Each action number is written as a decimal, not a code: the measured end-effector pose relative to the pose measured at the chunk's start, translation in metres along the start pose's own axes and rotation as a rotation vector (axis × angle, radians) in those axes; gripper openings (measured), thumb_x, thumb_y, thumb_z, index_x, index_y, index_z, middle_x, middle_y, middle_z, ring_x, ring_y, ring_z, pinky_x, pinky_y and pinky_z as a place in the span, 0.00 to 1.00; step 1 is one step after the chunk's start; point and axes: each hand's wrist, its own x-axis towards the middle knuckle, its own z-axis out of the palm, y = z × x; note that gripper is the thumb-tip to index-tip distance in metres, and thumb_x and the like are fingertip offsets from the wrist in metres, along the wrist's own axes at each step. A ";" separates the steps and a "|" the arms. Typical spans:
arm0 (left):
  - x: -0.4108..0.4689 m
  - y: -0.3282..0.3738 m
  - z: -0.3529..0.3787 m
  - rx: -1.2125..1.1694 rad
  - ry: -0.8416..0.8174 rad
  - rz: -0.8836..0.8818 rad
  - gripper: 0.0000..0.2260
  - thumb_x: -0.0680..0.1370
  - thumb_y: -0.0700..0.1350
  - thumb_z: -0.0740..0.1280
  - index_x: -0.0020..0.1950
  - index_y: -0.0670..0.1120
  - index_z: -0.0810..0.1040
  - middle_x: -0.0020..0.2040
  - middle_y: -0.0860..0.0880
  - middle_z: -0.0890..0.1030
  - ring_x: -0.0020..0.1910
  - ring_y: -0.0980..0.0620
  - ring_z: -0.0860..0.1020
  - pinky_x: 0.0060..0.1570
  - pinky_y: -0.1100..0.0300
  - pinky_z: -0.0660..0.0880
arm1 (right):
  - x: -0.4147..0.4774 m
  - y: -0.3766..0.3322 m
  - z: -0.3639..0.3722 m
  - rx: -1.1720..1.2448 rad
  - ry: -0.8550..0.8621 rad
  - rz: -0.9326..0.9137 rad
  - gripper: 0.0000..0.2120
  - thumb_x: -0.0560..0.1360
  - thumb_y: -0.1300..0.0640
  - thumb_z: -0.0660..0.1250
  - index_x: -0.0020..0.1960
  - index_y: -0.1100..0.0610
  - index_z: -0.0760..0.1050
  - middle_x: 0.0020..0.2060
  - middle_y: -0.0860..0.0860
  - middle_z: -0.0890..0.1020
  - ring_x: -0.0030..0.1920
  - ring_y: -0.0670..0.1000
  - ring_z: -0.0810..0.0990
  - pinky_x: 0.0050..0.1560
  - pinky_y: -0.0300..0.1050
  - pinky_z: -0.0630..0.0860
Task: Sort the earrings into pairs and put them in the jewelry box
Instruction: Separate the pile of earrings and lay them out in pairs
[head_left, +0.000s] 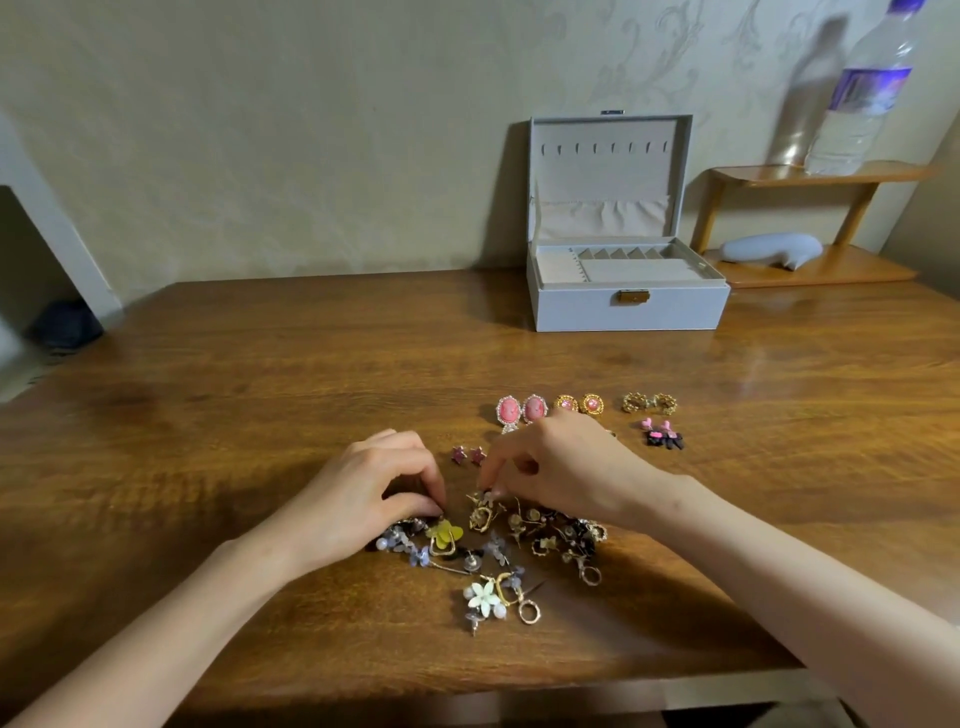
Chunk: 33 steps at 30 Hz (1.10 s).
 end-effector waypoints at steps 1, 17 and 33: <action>-0.001 0.000 -0.001 -0.005 -0.013 -0.001 0.05 0.71 0.47 0.71 0.38 0.56 0.78 0.43 0.60 0.76 0.50 0.61 0.72 0.52 0.60 0.70 | -0.002 0.000 -0.001 0.013 -0.011 -0.008 0.05 0.73 0.55 0.69 0.47 0.49 0.83 0.28 0.44 0.73 0.27 0.39 0.69 0.30 0.30 0.60; -0.014 -0.003 -0.021 -0.018 -0.124 -0.042 0.07 0.73 0.41 0.70 0.41 0.54 0.79 0.46 0.60 0.77 0.49 0.60 0.76 0.50 0.63 0.73 | -0.004 -0.017 -0.002 0.073 0.005 -0.137 0.05 0.71 0.50 0.71 0.47 0.47 0.82 0.37 0.43 0.77 0.35 0.40 0.73 0.36 0.37 0.71; -0.022 0.005 -0.011 0.017 -0.046 -0.009 0.03 0.73 0.49 0.69 0.39 0.55 0.77 0.44 0.58 0.75 0.50 0.59 0.72 0.51 0.57 0.71 | 0.007 -0.023 0.009 0.273 0.012 -0.105 0.02 0.69 0.60 0.70 0.40 0.55 0.78 0.38 0.45 0.80 0.37 0.42 0.74 0.38 0.36 0.71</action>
